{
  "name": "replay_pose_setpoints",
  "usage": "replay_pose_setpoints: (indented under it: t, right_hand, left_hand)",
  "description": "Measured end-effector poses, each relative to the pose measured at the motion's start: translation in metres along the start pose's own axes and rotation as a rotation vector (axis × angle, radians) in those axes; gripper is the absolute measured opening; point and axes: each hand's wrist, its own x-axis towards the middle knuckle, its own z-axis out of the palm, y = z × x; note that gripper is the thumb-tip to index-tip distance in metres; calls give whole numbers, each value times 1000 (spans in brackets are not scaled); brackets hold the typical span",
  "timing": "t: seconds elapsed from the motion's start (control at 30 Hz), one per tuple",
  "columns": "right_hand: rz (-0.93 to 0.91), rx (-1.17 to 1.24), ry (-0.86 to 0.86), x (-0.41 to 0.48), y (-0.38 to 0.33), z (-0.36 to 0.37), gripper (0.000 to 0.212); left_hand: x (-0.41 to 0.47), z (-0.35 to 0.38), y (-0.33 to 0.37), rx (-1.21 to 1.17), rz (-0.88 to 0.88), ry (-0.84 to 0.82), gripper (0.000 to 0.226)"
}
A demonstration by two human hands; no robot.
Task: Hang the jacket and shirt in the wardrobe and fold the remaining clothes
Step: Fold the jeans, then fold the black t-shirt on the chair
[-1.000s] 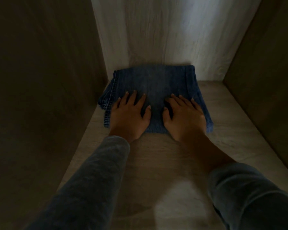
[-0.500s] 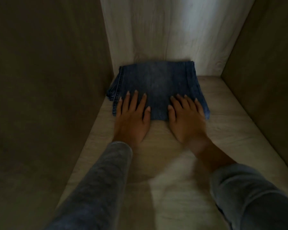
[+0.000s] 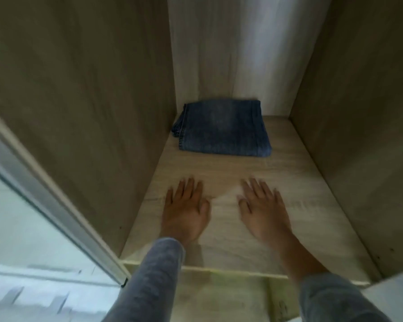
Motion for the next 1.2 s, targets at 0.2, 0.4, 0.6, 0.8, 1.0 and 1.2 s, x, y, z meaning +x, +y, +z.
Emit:
replay_pose_setpoints:
  t: [0.2, 0.4, 0.6, 0.8, 1.0, 1.2]
  right_hand:
    - [7, 99, -235, -117, -10, -24, 60]
    - [21, 396, -194, -226, -35, -149, 47]
    - [-41, 524, -107, -323, -98, -286, 27]
    - [-116, 592, -64, -378, -173, -356, 18]
    - [-303, 696, -85, -429, -285, -394, 19]
    - [-533, 722, -195, -490, -434, -387, 15]
  left_hand:
    - [-114, -35, 9, -122, 14, -115, 53]
    - [-222, -153, 55, -286, -27, -68, 49]
    - [-330, -278, 69, -377, -58, 42, 43]
    - [-412, -382, 34, -407, -177, 151, 38]
    - [-498, -455, -43, -375, -334, 253, 37]
    - [-611, -484, -161, -420, -525, 319, 38]
